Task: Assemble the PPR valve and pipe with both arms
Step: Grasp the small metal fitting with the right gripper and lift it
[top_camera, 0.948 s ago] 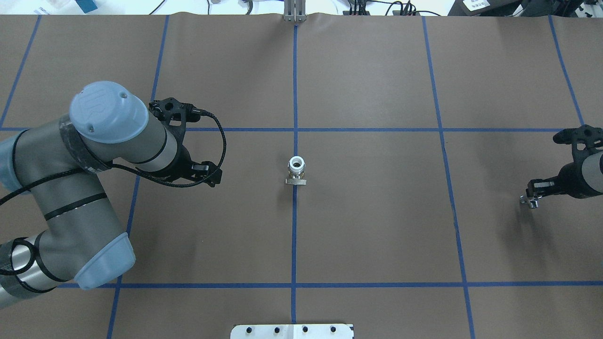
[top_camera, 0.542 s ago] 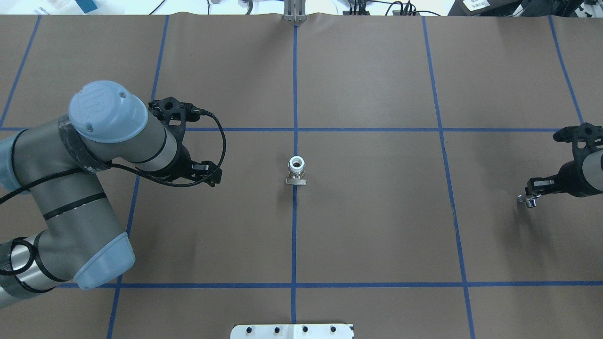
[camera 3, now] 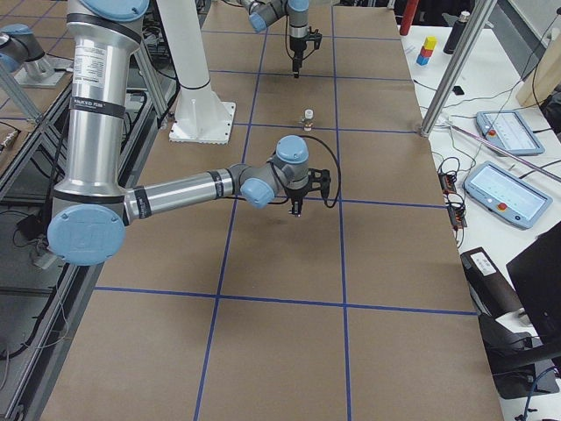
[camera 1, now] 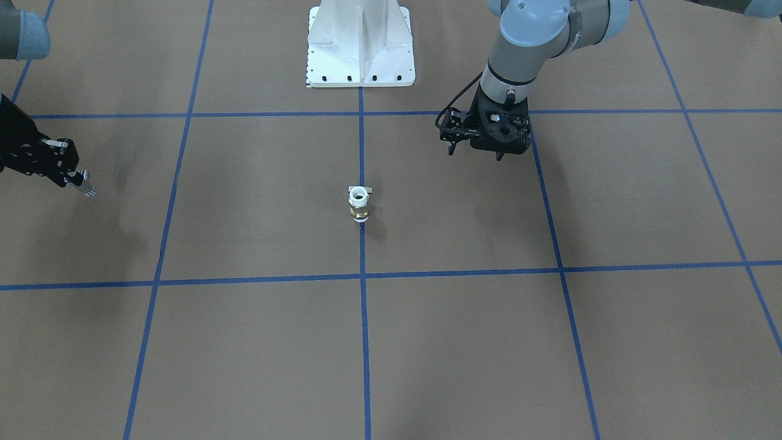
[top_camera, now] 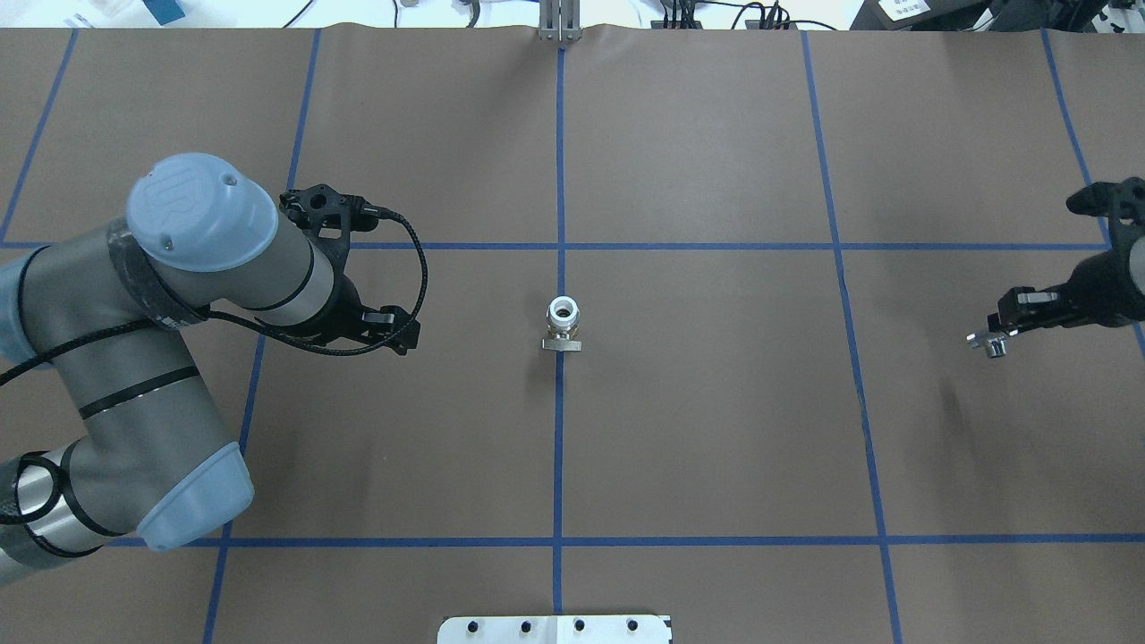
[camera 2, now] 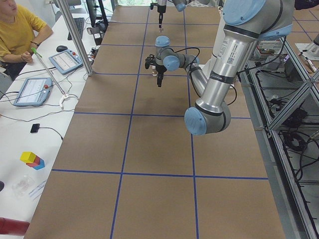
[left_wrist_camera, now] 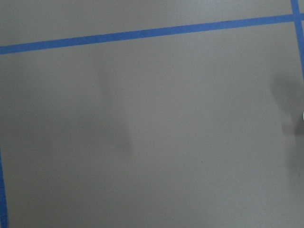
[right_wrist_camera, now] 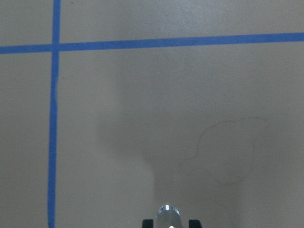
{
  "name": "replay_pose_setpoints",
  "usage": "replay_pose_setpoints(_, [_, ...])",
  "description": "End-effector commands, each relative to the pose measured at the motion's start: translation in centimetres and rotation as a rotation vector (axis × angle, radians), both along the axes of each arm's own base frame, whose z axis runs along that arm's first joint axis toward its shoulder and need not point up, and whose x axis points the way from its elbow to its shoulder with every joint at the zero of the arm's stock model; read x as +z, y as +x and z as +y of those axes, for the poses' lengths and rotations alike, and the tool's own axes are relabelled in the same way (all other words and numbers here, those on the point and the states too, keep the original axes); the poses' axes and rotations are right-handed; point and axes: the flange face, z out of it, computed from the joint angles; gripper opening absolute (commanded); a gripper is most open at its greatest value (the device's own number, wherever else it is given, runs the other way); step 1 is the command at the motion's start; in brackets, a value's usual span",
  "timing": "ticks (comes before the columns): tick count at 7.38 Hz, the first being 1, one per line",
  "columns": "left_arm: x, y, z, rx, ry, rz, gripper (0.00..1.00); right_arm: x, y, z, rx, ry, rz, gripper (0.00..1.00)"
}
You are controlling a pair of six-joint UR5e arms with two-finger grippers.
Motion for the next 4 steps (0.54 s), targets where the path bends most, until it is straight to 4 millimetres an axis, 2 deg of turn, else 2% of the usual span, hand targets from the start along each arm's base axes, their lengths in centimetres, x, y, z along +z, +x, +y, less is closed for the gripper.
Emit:
replay_pose_setpoints(1, [0.1, -0.3, -0.1, 0.003, 0.006, -0.001, 1.0, -11.7, -2.4, -5.0, 0.009, -0.074, 0.012, 0.0])
replay_pose_setpoints(2, [0.6, -0.8, 0.2, 0.005, 0.006, -0.004, 1.0, -16.8, -4.3, -5.9, 0.018, -0.119, 0.016, 0.0])
replay_pose_setpoints(3, [1.3, -2.5, 0.0, -0.01, 0.008, -0.008, 1.0, -20.7, -6.8, -5.8, 0.027, -0.158, 0.016, 0.0])
replay_pose_setpoints(4, [2.3, -4.0, 0.3, 0.017, 0.036, -0.029, 1.0, -23.6, -8.5, -5.5, 0.051, -0.191, -0.01, 0.0])
